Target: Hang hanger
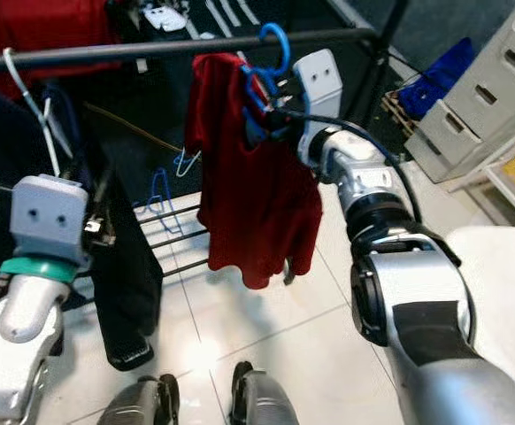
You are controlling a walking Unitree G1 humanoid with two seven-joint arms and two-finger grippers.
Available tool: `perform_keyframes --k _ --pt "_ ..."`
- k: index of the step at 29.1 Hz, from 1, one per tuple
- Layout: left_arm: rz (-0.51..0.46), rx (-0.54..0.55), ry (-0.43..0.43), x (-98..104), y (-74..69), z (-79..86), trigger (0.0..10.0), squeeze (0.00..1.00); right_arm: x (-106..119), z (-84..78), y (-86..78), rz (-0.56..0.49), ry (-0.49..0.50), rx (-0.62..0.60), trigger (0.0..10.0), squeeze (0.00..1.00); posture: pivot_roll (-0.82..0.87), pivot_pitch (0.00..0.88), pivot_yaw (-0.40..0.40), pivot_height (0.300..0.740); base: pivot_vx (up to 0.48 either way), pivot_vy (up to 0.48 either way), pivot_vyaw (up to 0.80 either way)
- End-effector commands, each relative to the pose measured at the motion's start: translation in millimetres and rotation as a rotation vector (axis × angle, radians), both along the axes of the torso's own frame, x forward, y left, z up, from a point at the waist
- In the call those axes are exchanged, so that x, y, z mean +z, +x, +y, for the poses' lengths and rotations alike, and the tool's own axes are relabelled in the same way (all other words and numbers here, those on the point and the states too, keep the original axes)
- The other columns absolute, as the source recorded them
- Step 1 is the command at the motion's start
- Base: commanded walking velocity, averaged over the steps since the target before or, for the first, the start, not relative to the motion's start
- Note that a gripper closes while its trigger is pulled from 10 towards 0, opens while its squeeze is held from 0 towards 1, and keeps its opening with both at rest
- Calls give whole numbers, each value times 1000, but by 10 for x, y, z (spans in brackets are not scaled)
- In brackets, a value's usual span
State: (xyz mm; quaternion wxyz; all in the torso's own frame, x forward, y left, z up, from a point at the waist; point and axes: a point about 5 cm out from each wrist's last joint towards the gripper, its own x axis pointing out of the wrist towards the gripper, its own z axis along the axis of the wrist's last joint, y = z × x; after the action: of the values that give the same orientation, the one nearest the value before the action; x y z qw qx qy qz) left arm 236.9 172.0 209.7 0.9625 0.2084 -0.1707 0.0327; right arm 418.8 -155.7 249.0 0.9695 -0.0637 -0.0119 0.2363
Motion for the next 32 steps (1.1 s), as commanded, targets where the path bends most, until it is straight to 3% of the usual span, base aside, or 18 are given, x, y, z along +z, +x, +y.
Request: perform_keyframes --k 1,6,8,10,16,32 --pt "-4 -8 19 48 -80 26 10000 0 127 -77 14 -41 21 -32 0 0 222 120 -72 740 0 0 0" --pt "-6 -1 48 87 -140 83 10000 0 142 -141 19 -23 51 -58 0 0 235 117 -73 740 0 0 0" --pt "-8 0 49 96 -134 76 10000 0 14 -140 11 41 51 -54 0 0 218 112 -63 740 0 0 0" --pt "-8 0 49 96 -134 76 10000 0 14 -140 11 41 51 -54 0 0 218 112 -63 740 0 0 0" --pt "-10 -51 29 125 -11 -37 10000 0 -337 -158 -47 151 42 -54 0 0 141 132 -33 740 0 0 0" --pt "3 -85 17 148 77 -67 10000 0 -363 -193 -74 110 21 -28 0 0 80 161 -17 740 0 0 0"
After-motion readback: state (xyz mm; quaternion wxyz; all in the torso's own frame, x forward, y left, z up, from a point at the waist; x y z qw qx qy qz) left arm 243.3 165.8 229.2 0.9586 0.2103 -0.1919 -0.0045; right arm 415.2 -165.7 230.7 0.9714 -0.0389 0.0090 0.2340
